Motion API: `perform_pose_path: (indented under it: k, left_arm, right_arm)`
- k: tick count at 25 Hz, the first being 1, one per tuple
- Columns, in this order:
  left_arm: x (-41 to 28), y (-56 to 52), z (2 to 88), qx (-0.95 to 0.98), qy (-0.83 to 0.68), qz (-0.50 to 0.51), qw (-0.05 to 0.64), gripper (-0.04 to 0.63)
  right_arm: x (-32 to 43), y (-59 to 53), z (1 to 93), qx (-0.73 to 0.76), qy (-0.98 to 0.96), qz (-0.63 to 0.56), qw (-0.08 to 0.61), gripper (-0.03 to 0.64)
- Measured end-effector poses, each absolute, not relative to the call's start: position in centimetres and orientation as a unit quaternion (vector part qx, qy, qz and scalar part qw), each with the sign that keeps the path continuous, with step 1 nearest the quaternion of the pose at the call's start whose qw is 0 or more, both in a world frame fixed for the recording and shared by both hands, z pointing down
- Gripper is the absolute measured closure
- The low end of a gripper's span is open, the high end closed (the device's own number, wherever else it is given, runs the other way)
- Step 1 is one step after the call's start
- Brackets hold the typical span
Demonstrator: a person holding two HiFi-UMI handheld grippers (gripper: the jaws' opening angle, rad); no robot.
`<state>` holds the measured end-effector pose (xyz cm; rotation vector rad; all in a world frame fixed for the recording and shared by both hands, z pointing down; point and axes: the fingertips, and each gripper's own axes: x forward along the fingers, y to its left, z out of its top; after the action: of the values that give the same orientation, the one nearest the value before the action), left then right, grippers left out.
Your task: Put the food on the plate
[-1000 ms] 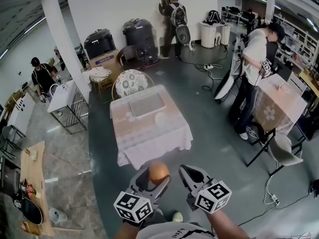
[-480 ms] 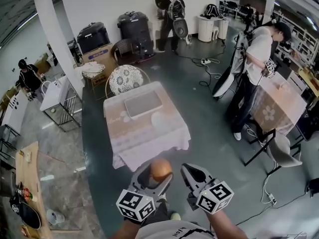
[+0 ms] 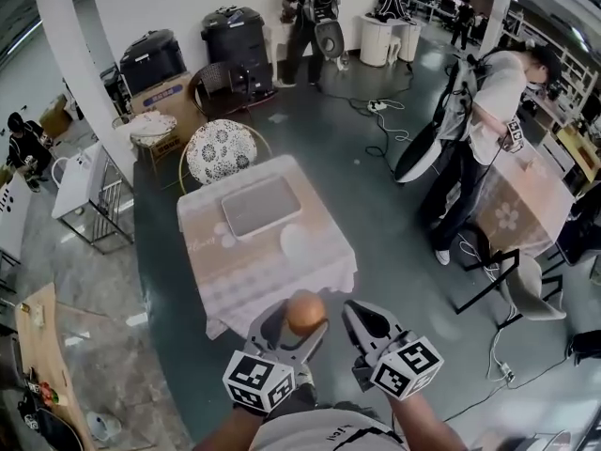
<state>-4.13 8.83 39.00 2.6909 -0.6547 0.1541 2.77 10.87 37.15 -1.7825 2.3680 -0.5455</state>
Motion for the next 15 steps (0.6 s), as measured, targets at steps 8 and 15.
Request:
perform_pose_path:
  k: [8, 15]
  left_arm:
    - [-2.5, 2.8, 39.8, 0.956, -0.222, 0.063, 0.181, 0.264]
    - [-1.3, -1.7, 41.1, 0.949, -0.246, 0.073, 0.184, 0.264]
  right_arm:
    - [3.8, 5.5, 37.5, -0.601, 0.774, -0.191, 0.056, 0.601]
    - [5.5, 0.6, 37.8, -0.588, 0.783, -0.195, 0.053, 0.601]
